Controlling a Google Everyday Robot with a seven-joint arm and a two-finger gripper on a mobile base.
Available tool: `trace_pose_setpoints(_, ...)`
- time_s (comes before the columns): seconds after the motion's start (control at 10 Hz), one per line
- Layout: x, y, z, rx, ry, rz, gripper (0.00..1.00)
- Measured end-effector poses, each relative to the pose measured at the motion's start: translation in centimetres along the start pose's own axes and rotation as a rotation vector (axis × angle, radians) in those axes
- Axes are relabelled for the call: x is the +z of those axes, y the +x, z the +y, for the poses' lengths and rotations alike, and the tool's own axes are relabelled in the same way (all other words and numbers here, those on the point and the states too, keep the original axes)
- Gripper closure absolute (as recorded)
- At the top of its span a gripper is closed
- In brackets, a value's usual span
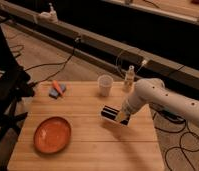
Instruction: Place the eraser in the ceramic cup
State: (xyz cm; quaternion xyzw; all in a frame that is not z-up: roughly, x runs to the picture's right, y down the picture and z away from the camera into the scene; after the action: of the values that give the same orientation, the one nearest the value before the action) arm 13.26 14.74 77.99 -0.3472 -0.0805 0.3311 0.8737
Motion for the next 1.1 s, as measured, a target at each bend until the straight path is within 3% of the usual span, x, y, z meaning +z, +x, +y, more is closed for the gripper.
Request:
trace_pose_setpoints(0.1,-0.1,-0.1,-0.2,0.0,0.004,-0.003,1.0)
trace_pose_setpoints(0.3,-2.4,-3.2,-2.0,-0.001,0.054,-0.051,1.0)
trace_pose_setpoints(0.7,-7.7,-13.1,-6.5,-0.029,0.17,-0.156,1.0)
trace_pose_setpoints(0.9,-8.5,-16.3,-8.1,-0.024,0.187,-0.202,1.0)
trace_pose_setpoints(1.1,-9.3,-17.9,-9.2,-0.002,0.189,-0.252,1.0)
